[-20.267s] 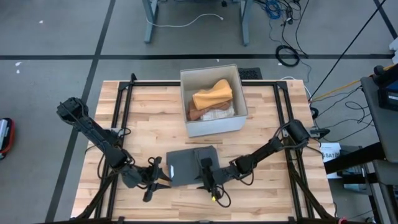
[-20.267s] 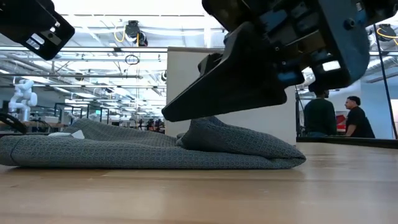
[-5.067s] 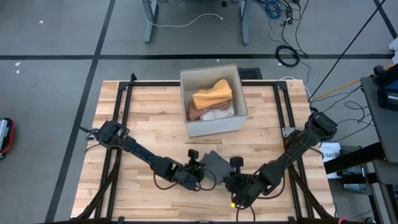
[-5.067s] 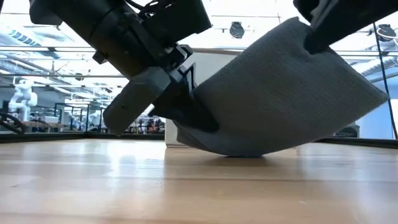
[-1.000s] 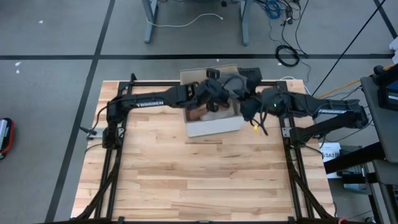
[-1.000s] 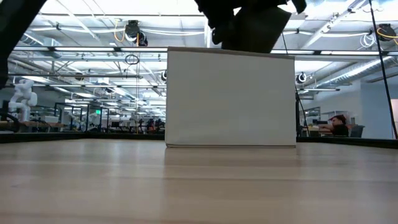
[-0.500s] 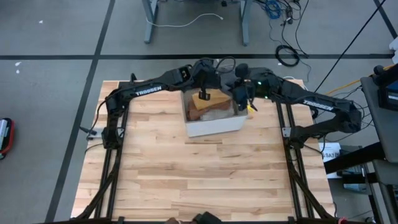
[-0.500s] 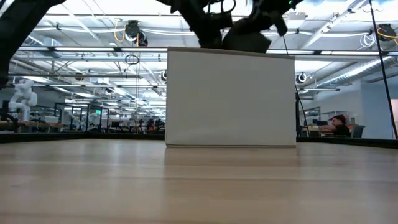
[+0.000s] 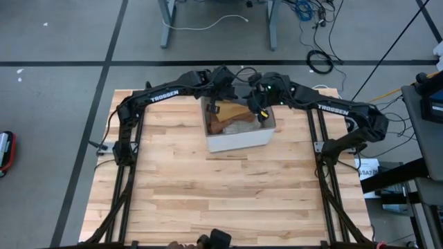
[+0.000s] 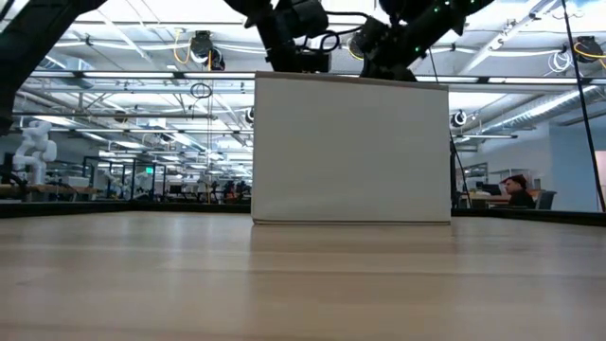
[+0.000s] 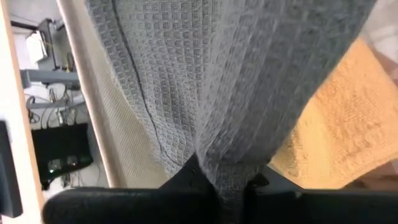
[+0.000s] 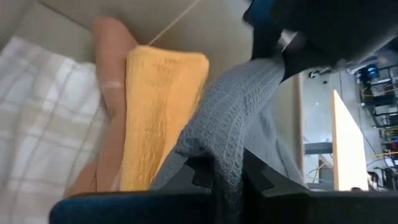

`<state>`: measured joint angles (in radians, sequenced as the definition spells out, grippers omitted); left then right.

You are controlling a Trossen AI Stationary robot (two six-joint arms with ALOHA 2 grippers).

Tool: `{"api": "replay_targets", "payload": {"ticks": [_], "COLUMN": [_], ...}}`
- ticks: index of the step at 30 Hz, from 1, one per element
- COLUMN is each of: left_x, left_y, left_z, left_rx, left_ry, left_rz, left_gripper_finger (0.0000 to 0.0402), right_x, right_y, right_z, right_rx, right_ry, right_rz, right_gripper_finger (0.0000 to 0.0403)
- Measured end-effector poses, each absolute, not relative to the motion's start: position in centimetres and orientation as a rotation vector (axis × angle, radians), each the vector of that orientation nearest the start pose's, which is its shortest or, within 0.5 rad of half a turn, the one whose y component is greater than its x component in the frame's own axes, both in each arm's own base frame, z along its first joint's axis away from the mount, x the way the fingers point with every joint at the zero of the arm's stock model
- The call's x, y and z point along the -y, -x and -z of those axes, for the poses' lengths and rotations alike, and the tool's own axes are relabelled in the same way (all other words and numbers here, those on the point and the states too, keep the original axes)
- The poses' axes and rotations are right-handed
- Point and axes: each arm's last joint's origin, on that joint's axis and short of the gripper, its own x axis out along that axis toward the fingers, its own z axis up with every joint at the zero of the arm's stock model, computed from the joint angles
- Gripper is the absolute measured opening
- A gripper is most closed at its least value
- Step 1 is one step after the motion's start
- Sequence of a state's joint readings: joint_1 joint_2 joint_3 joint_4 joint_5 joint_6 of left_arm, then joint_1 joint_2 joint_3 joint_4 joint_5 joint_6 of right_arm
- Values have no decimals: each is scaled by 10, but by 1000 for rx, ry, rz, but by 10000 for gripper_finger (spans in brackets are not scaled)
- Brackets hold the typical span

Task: Fold towel
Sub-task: Put the folded gray towel into the laundry bin

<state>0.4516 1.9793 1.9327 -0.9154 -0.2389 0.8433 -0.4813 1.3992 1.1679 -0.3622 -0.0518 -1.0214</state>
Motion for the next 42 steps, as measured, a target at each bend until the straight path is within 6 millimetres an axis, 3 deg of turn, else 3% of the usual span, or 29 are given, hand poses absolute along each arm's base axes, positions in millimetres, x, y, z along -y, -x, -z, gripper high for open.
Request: {"api": "replay_targets", "payload": {"ticks": [7, 12, 19, 30, 36, 42], "left_x": [-192, -190, -186, -170, -158, -151], "left_y": [-379, -375, -375, -371, -372, -375], "left_z": [-313, -309, -308, -303, -303, -310], "left_rx": [-1209, -1180, -1148, -1230, -1253, -1270], "left_ry": [-633, -558, -496, -412, -416, -450], "left_rz": [-169, -34, 62, 120, 156, 116], "left_gripper_finger": [27, 34, 83, 150, 154, 154], "right_x": [160, 165, 161, 157, 151, 132], "right_y": [-275, -274, -270, -268, -263, -247], "right_z": [-294, -285, -279, -276, -282, -315], "right_rx": [-787, -807, -830, -832, -803, -687], "right_ry": [773, 699, 619, 498, 430, 462], "right_rz": [59, 14, -70, -99, -123, -104], "right_gripper_finger": [19, 20, 28, 145, 186, 190]}}
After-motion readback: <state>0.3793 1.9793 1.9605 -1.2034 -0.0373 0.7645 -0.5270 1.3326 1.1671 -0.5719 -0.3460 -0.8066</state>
